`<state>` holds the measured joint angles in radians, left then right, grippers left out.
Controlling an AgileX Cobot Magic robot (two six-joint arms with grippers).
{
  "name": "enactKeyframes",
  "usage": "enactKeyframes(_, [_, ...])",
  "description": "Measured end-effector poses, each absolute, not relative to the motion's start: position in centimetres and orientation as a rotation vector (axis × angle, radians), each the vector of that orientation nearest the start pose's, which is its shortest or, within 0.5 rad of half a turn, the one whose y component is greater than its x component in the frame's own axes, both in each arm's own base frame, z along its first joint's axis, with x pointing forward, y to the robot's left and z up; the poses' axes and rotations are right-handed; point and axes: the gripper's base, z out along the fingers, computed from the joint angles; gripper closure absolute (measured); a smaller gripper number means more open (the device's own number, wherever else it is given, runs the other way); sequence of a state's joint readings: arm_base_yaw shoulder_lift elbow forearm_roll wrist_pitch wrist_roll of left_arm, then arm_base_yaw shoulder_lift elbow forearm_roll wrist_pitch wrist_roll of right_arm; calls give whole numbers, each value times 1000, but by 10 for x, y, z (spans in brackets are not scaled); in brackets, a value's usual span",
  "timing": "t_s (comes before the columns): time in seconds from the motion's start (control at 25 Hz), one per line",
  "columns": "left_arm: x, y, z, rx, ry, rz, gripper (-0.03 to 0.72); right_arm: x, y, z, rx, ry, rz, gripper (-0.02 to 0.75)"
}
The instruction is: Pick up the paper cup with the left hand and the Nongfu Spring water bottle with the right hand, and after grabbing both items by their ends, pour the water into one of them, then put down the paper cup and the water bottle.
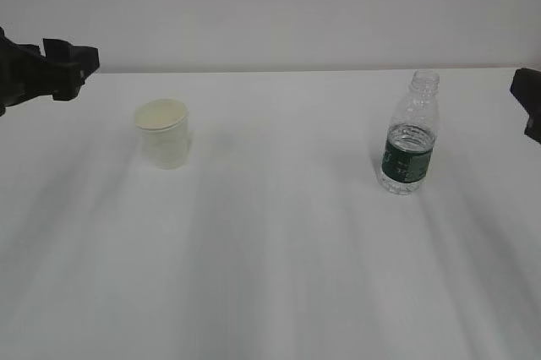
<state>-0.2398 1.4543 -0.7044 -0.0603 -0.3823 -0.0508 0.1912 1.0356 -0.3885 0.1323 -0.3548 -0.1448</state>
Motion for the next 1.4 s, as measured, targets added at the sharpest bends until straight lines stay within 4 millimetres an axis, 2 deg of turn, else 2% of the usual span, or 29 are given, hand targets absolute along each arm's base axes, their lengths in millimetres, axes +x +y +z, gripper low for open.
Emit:
enactKeyframes(0.12, [292, -69, 237, 101, 1796, -220, 118, 199, 35, 250, -161, 1739, 87, 274])
enactKeyframes(0.44, [264, -61, 211, 100, 1686, -213, 120, 202, 38, 243, -229, 1702, 75, 274])
enactKeyframes(0.56, [258, -62, 196, 146, 1666, -218, 120, 195, 38, 227, -216, 1699, 96, 274])
enactKeyframes(0.68, [252, -65, 172, 206, 1662, -236, 120, 185, 37, 208, -201, 1668, 120, 274])
enactKeyframes(0.84, [246, -67, 134, 254, 1784, -248, 120, 174, 36, 188, -190, 1628, 149, 274])
enactKeyframes(0.96, [246, -71, 119, 305, 1829, -271, 120, 171, 37, 173, -202, 1647, 173, 274])
enactKeyframes(1.12, [244, -74, 111, 348, 1854, -293, 120, 174, 40, 151, -231, 1760, 184, 274])
enactKeyframes(1.4, [243, -76, 111, 375, 1847, -309, 129, 181, 41, 118, -243, 1935, 181, 274])
